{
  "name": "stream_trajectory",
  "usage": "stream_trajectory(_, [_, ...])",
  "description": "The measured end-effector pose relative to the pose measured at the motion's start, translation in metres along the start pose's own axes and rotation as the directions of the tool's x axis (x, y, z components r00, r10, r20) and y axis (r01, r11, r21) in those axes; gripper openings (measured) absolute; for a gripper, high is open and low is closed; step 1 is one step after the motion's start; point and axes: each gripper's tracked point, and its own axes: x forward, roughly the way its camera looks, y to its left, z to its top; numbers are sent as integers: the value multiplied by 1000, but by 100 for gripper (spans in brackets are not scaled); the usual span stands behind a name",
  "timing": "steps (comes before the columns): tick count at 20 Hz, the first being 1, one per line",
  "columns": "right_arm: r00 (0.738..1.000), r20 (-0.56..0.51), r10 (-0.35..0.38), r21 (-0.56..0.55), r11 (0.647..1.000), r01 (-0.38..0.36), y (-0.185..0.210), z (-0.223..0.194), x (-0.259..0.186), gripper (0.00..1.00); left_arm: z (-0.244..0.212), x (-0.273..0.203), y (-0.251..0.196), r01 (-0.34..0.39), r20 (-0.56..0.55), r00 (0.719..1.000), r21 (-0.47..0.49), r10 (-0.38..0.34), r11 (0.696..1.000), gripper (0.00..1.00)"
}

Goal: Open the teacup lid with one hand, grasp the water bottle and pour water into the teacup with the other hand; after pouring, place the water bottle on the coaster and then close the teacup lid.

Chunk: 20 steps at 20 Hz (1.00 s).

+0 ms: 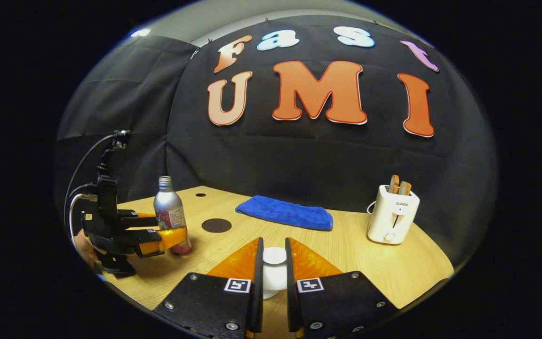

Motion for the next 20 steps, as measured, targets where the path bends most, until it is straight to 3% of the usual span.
stream_trajectory(5, [1000, 15, -26, 7, 1000, 26, -16, 7, -10, 22, 9, 3, -11, 1, 12, 1000, 40, -2, 999, 82])
stream_trajectory(11, [998, 37, -47, 4, 999, 47, -28, 13, -20, 22, 32, 2, -13, -68, 53, 997, 272, 56, 960, 86])
stream_trajectory(15, [997, 42, -66, 15, 998, 65, -40, 14, -25, 21, 38, 3, -12, -109, 73, 994, 428, 86, 897, 82])
stream_trajectory(16, [997, 43, -70, 17, 997, 69, -42, 14, -27, 22, 40, 4, -13, -120, 81, 992, 466, 92, 876, 86])
stream_trajectory(20, [995, 47, -88, 15, 996, 87, -53, 15, -32, 21, 46, 7, -12, -156, 108, 988, 607, 114, 779, 83])
